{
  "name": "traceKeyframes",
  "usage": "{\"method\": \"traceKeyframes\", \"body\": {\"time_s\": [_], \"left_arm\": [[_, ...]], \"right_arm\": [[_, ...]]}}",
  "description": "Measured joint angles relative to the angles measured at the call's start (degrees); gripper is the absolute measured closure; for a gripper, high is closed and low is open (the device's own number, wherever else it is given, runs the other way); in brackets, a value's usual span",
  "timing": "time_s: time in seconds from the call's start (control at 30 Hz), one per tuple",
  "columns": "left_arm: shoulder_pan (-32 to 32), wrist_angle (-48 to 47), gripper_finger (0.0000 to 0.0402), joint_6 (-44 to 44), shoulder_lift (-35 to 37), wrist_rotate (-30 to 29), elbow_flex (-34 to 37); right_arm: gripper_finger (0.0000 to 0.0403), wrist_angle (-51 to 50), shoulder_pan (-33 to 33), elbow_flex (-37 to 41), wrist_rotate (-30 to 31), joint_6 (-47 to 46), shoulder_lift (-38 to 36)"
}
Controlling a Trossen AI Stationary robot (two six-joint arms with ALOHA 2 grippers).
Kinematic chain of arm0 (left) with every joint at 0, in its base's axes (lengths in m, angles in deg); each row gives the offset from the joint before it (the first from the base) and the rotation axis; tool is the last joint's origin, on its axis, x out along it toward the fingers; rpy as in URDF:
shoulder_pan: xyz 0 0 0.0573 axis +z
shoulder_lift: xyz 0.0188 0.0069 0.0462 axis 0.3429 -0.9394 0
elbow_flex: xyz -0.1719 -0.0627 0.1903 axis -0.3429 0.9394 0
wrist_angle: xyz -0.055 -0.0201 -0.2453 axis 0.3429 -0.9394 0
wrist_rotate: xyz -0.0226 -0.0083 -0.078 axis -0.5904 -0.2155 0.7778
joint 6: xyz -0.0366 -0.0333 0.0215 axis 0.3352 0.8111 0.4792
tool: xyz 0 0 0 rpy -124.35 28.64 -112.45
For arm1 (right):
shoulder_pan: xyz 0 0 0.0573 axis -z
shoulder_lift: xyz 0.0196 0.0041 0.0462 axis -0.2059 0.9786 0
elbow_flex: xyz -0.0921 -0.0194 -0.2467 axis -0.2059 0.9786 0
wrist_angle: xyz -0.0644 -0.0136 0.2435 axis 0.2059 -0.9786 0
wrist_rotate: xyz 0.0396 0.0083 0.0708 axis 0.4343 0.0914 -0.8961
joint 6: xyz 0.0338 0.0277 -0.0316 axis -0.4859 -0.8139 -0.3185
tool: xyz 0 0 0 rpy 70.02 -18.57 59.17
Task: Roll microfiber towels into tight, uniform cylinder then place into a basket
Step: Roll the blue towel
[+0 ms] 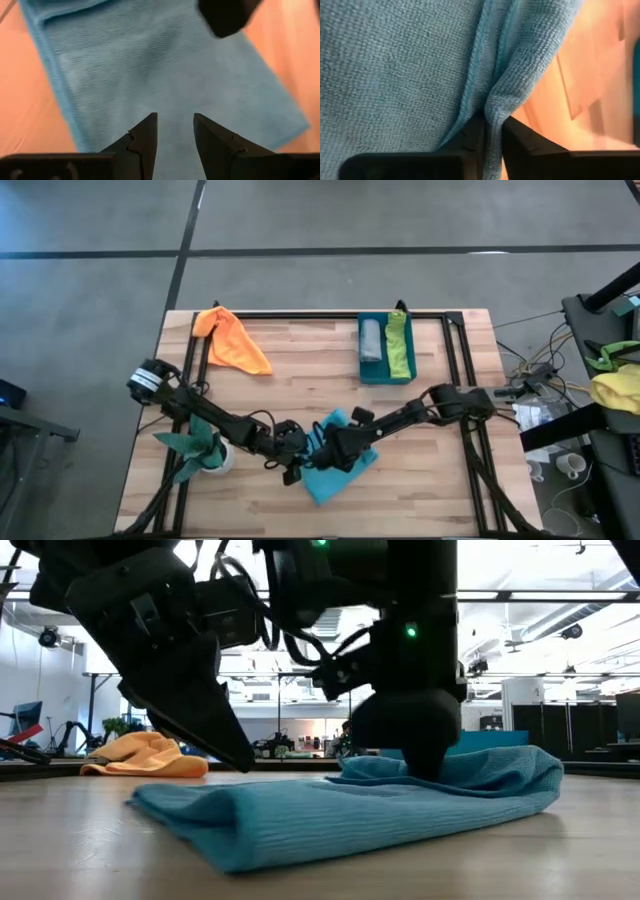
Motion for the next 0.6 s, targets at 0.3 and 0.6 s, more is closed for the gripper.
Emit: {"method": "traceKeyframes", "body": {"time_s": [0.3,0.6], "left_arm": [[0.0,0.1,0.029,0.45,-0.97,-0.41,1.51],[0.0,0.28,0.029,0.5,-1.73,-0.49,1.88]], "right_arm": [[0.0302,-0.19,-0.25,-4.37,0.1,1.2,-0.65],[0.0301,0.06,-1.37,-5.47,0.2,4.11,-0.5]]}}
